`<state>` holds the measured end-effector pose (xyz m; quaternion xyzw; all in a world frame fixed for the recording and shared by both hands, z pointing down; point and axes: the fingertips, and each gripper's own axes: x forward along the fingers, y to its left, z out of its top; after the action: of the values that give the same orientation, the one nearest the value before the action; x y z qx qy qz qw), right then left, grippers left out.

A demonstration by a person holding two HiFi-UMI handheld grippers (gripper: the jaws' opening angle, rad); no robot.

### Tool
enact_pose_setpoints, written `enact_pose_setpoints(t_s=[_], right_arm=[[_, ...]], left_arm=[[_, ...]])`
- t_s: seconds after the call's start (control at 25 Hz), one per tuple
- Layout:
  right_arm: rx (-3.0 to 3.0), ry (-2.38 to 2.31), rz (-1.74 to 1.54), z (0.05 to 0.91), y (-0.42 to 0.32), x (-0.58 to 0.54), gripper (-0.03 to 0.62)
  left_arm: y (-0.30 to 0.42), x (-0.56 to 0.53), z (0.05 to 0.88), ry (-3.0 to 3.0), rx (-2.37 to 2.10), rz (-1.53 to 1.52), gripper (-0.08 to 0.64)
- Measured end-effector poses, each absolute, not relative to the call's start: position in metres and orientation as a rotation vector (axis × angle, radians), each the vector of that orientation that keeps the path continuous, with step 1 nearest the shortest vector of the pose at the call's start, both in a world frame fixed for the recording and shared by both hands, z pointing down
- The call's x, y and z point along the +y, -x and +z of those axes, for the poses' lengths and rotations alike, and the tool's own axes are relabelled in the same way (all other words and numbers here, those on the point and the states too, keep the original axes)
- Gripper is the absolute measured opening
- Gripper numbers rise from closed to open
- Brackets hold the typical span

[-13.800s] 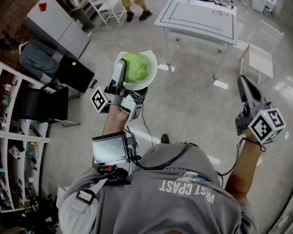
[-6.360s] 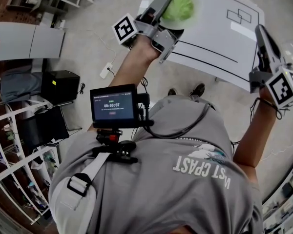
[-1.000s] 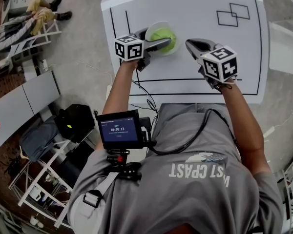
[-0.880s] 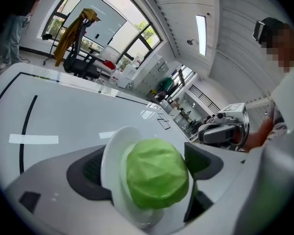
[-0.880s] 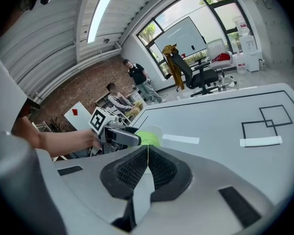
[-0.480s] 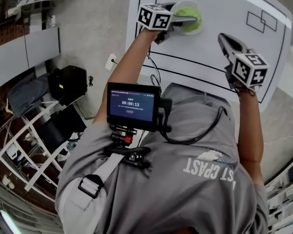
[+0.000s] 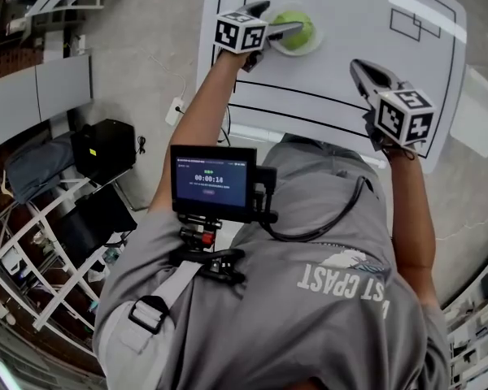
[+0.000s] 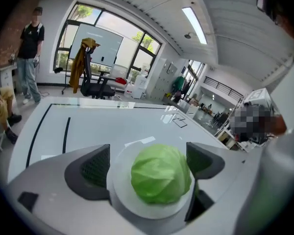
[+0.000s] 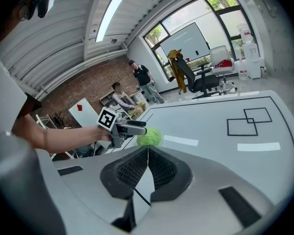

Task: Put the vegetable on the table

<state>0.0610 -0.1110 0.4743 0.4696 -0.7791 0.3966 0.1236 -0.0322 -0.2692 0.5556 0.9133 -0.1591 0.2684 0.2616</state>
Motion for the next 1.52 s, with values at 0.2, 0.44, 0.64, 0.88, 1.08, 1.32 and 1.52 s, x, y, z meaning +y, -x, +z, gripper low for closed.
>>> enact_pose_setpoints(t_s=[0.2, 0.44, 0.64, 0.88, 1.08, 1.32, 1.52], right_arm=[[-2.28, -1.356, 1.138, 0.474, -0.061, -0.114, 0.006], [-2.339, -1.339, 1.06, 0.464, -0.062, -0.134, 0.006], [-2.432, -1.324, 0.94, 0.442, -0.068, -0.172, 0.006], [-2.586, -1.337, 0.739, 0.352, -0.07, -0.168, 0.006], [-2.703, -1.411, 0.555, 0.288, -0.039, -0.096, 0.006], [-2.789, -1.481, 0.272, 0.194, -0.003, -0.035, 0.006], [-2.79, -1.546, 0.102, 0.136, 0.034, 0.021, 0.006]], left_arm=[[0.037, -0.285, 0.55, -2.517, -0.509, 0.716, 0.474], [0.044, -0.304, 0.507, -2.59, -0.623, 0.597, 0.474], [0.045, -0.321, 0.44, -2.742, -0.712, 0.476, 0.472], [0.051, -0.266, 0.316, -2.939, -0.767, 0.305, 0.469], [0.101, -0.162, 0.248, -3.082, -0.813, 0.191, 0.452], [0.17, -0.078, 0.169, -3.152, -0.882, -0.045, 0.211], [0.247, -0.016, 0.131, -3.18, -1.058, -0.165, 0.019]])
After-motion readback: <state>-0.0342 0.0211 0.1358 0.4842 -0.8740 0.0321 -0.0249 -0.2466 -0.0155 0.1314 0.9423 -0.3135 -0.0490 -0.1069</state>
